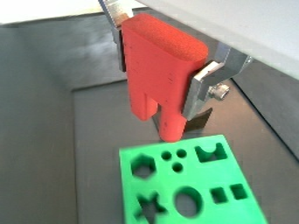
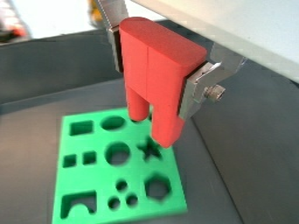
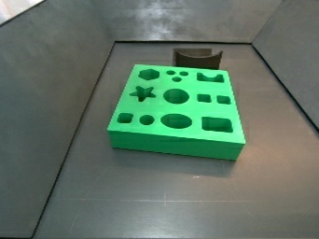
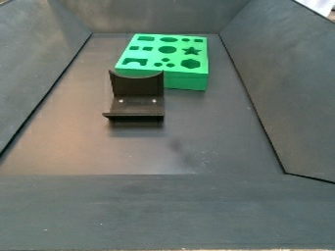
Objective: Pick up the square-circle object. Move up. Rotate the square-circle object. Move to above the board. Insert the square-circle object.
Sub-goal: Move to above the board.
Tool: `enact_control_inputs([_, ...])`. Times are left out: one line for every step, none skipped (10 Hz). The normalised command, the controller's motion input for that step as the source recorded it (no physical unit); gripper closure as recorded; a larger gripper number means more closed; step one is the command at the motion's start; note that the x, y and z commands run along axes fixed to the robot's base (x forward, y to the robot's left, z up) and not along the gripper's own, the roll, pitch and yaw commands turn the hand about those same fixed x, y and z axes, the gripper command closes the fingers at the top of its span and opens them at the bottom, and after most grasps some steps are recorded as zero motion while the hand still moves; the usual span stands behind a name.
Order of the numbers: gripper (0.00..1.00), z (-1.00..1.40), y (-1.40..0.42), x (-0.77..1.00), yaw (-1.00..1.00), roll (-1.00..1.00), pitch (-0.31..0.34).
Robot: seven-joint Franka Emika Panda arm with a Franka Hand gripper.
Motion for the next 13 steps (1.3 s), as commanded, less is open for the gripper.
enact_control_inputs([1.0,0.19,-1.0,0.17,1.0,0.01,0.082])
enact_control_inputs([1.0,0.2,-1.0,0.2,1.0,0.01,0.095])
enact_control_inputs([1.0,0.19,-0.94,0.21,1.0,0.01,0.103])
enact_control_inputs([1.0,0.12,-0.56,0.16,1.0,0.01,0.117])
enact_control_inputs([1.0,0.09,-0.39,0.14,1.0,0.02,0.121])
enact_control_inputs([1.0,0.05,-0.2,0.1,1.0,0.02,0.127])
enact_control_inputs([1.0,0.04,-0.14,0.07,1.0,0.03,0.133])
enact_control_inputs([1.0,0.03,-0.1,0.07,1.0,0.03,0.147])
enact_control_inputs([1.0,0.03,-0.07,0.07,1.0,0.04,0.166])
enact_control_inputs([1.0,0.03,-0.06,0.08,1.0,0.05,0.2])
enact_control_inputs([1.0,0.03,-0.05,0.08,1.0,0.06,0.232])
enact_control_inputs([1.0,0.03,-0.04,0.07,0.89,0.07,0.242])
enact_control_inputs([1.0,0.03,-0.04,0.07,0.55,0.07,0.193])
